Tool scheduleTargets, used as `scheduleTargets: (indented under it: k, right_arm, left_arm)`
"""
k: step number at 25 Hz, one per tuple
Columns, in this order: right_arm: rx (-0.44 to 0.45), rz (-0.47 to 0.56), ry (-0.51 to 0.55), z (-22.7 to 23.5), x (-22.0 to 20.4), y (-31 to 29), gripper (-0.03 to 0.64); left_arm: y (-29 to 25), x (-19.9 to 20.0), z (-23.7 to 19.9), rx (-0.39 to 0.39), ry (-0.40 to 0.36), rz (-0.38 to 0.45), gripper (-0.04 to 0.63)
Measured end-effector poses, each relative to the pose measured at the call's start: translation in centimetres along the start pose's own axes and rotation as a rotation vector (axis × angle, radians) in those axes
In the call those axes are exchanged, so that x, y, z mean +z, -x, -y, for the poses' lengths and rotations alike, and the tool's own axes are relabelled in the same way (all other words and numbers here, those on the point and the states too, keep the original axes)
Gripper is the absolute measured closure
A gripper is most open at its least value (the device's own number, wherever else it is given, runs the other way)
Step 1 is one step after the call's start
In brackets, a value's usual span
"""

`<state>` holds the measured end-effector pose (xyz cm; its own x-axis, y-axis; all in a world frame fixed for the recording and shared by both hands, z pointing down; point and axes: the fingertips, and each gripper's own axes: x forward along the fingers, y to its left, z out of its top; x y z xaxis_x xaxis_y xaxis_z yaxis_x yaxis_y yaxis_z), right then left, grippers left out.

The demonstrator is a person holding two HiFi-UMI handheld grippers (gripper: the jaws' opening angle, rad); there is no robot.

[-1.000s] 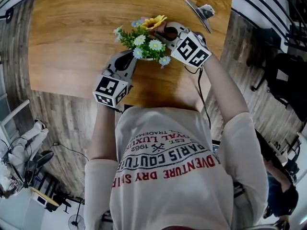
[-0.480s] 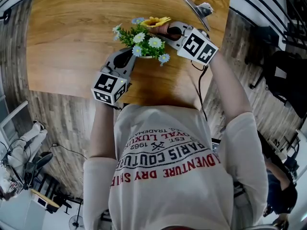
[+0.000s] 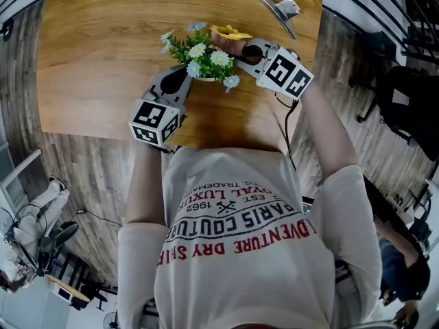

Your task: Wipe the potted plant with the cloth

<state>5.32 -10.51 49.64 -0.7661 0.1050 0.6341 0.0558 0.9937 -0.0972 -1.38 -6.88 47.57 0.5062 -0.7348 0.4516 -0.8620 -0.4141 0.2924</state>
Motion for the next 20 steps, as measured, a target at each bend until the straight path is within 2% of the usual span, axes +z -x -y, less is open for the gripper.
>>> scheduleTargets:
  k: [12,20]
  right_arm:
    - [-0.007,-0.01,-0.053,-4.5,-2.9,0.2,0.581]
    - [-0.145,-0.018,-0.123,-5.9,-3.9,2.2,0.581]
  left_arm:
    - [-0.1,0.0,-0.1,0.025,-0.004,0.012,0.58]
    - [1.1,-0.4,-0.1,0.087,-0.003,0.022,0.58]
